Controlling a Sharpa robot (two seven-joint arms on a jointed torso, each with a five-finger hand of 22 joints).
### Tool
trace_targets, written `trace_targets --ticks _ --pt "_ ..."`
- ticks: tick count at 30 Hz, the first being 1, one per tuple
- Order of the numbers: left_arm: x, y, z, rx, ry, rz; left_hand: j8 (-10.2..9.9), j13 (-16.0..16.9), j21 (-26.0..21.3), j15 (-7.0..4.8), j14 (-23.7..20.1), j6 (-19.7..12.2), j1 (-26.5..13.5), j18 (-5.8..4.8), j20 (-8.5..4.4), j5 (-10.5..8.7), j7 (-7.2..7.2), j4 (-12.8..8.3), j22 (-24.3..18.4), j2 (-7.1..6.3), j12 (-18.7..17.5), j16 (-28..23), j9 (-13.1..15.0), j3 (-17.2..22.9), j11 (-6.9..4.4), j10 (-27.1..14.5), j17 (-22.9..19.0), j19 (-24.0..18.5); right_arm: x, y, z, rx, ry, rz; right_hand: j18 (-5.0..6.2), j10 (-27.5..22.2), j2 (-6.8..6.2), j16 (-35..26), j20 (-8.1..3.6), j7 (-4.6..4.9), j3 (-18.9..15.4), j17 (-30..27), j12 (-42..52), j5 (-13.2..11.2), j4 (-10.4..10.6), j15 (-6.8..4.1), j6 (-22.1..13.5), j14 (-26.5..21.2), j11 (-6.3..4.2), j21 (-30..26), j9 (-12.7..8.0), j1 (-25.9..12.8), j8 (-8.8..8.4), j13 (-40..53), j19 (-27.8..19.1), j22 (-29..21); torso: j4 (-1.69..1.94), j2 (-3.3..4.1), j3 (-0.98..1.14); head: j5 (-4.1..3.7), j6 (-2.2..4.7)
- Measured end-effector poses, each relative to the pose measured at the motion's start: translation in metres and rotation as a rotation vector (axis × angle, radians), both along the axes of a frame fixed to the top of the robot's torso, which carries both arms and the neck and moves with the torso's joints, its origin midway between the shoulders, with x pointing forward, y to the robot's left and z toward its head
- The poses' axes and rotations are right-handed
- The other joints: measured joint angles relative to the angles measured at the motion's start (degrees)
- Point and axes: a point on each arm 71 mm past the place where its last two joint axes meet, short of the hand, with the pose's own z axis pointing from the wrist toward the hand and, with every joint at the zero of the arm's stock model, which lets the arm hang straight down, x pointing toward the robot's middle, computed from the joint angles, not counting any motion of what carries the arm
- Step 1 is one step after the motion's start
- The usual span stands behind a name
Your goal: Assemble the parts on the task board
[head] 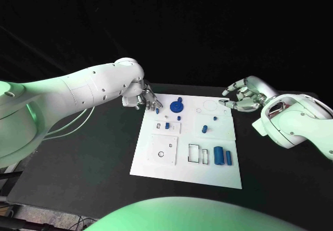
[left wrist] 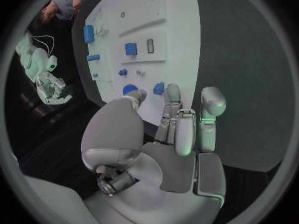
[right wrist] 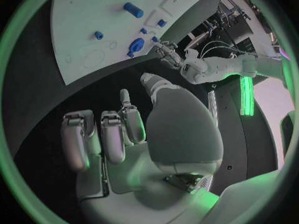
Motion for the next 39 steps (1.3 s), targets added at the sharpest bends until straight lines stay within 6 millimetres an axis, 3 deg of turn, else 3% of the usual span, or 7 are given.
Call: trace_targets --ticks 21,22,24,26,33,37,39 --pt "0.0002 -0.0012 -0.0031 0.0 0.002 0.003 1.2 -0.5 0.0 0.0 0.0 0.8 2.1 0.0 0.0 -0.89 -0.4 0.1 0.0 0.55 0.5 0.0 -0.3 1.9 0.0 0.0 0.0 0.0 0.0002 0.0007 -0.0003 0.0 0.0 0.001 0.0 0.0 0.0 0.0 0.0 0.0 0.0 0.0 0.0 0.0 0.0 0.0 0.0 0.0 0.0 0.0 0.0 0.0 0.0 0.0 0.0 0.0 0.04 -0.01 0.01 -0.01 -0.01" --pt "0.0003 -0.0013 -0.0031 0.0 0.002 0.003 1.5 -0.7 0.0 0.0 0.0 0.8 2.5 0.0 0.0 -1.67 -0.4 0.1 0.0 1.02 0.5 0.0 -0.3 2.5 -0.11 -0.1 0.0 0.0 0.0002 0.0007 -0.0004 0.0 0.001 0.0 0.0 0.0 0.0 0.0 0.0 0.0 0.0 0.0 0.0 0.2 0.0 0.0 0.0 0.0 0.0 0.0 0.0 0.0 0.16 0.0 0.0 0.0 0.04 -0.01 0.01 -0.01 -0.01" --pt "0.0004 -0.0013 -0.003 -0.001 0.0 0.004 2.1 -1.0 -0.3 -0.03 0.0 0.8 4.0 0.0 0.0 -5.14 -0.4 0.1 0.0 1.38 0.8 0.0 -0.5 4.1 -0.21 -0.2 0.0 0.0 0.0003 0.0007 -0.0005 0.0 0.001 0.0 0.0 0.0 0.0 0.0 0.0 0.0 0.0 0.0 0.0 0.3 0.0 0.0 0.0 0.0 0.0 0.0 0.1 0.0 0.23 0.0 0.0 0.0 0.04 -0.01 0.01 -0.01 -0.01" --pt "0.0005 -0.0014 -0.003 -0.002 -0.001 0.004 2.4 -1.2 -0.3 -0.21 0.2 0.8 4.7 0.0 -0.12 -6.72 -0.4 0.0 0.0 1.61 0.8 0.0 -0.6 5.0 -0.2 -0.2 0.0 0.1 0.0003 0.0007 -0.0006 0.0 0.001 0.0 0.0 0.0 0.0 0.0 0.0 0.0 0.0 0.0 0.0 0.3 0.0 0.0 0.0 0.0 0.0 0.0 0.1 0.0 0.23 0.0 0.0 0.0 0.04 -0.01 0.01 -0.02 -0.01" --pt "0.0009 -0.0019 -0.0026 -0.008 -0.009 0.006 3.4 -1.8 -0.5 -0.42 0.0 0.8 7.0 0.0 -0.21 -9.45 -0.4 -0.1 0.0 1.43 1.1 0.0 -0.9 8.7 -0.42 0.0 0.0 0.2 0.0003 0.001 -0.0008 0.0 0.001 0.0 0.0 0.0 0.0 0.0 0.0 0.0 0.0 0.0 0.0 0.3 0.0 0.0 0.0 0.0 0.0 0.0 0.1 0.0 0.23 0.0 0.0 0.0 0.06 -0.01 0.0 -0.01 -0.01" --pt "0.001 -0.0025 -0.0025 -0.012 -0.011 0.005 4.2 -2.4 -0.9 -0.42 0.0 0.6 7.8 0.0 -0.21 -13.09 -0.62 -0.1 0.0 1.05 1.3 0.0 -1.4 11.6 -0.42 0.0 0.0 0.2 0.0003 0.001 -0.001 0.0 0.002 0.0 0.0 0.0 0.0 0.0 0.0 0.0 0.0 0.0 0.0 0.3 0.0 0.0 0.0 0.0 0.0 0.0 0.1 0.0 0.23 0.0 0.0 0.0 0.04 -0.01 -0.01 0.04 -0.01" --pt "0.0011 -0.0028 -0.0025 -0.013 -0.011 0.004 4.2 -2.5 -0.9 -0.42 0.0 0.6 7.8 0.0 -0.21 -13.54 -0.62 -0.2 0.0 1.05 1.3 0.2 -1.4 12.1 -0.42 0.0 0.0 0.2 0.0003 0.001 -0.001 0.0 0.002 0.0 0.0 0.0 0.0 0.0 0.0 0.0 0.0 0.0 0.0 0.3 0.0 0.0 0.0 0.0 0.0 0.0 0.1 0.0 0.23 0.0 0.0 0.0 0.04 -0.01 -0.01 0.07 -0.01"
